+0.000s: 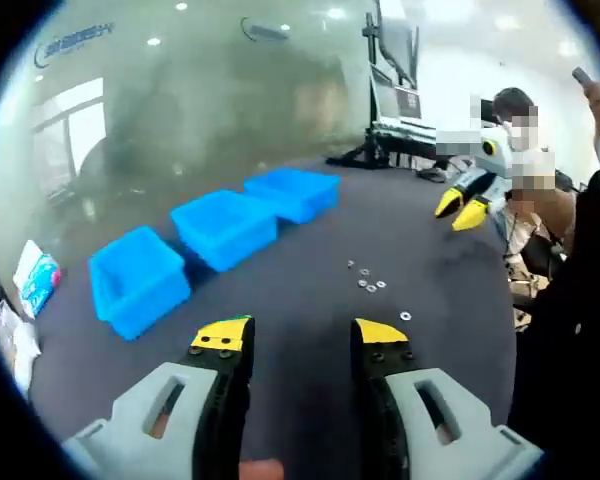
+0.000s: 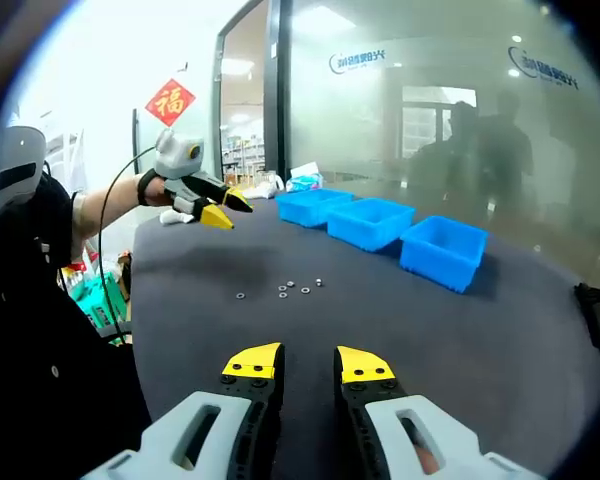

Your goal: Sort the screws, nuts, and washers into the corresponding bins

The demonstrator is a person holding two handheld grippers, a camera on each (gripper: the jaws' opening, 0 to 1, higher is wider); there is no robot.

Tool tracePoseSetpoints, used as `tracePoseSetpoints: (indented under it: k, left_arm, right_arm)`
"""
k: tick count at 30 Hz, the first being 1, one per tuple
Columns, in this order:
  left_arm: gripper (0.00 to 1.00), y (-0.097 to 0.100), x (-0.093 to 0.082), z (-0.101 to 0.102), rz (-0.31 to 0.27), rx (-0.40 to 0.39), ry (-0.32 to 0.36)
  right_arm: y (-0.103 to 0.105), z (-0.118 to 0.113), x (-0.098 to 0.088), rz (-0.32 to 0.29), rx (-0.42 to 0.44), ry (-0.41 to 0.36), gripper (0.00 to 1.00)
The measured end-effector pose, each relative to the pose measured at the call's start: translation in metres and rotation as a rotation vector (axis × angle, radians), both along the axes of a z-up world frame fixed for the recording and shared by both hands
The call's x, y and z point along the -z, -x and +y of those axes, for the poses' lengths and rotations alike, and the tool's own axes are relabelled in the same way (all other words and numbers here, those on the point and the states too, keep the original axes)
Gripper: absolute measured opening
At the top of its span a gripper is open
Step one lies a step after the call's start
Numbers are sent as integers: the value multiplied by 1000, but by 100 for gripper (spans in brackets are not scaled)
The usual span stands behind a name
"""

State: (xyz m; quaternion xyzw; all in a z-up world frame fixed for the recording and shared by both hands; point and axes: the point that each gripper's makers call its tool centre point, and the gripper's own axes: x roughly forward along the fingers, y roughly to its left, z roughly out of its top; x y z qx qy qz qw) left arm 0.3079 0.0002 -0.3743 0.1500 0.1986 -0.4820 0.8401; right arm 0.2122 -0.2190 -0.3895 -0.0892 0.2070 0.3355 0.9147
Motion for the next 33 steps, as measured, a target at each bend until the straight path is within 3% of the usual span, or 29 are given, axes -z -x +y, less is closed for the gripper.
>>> tracePoseSetpoints:
  k: [9, 14, 16, 33]
  left_arm:
    - [37, 27, 19, -11, 45, 166, -101]
    - [37, 28, 18, -22, 46, 195, -123]
    - [37, 34, 17, -37, 45, 213, -134]
    - [35, 11, 32, -89, 72, 315, -237]
  right_arm:
    - [1, -4, 6, 24, -25, 45, 17]
    - [1, -4, 9, 34, -34, 54, 17]
    - [2, -3, 10, 37, -38, 56, 17]
    - [8, -10, 16, 47, -30, 53, 17]
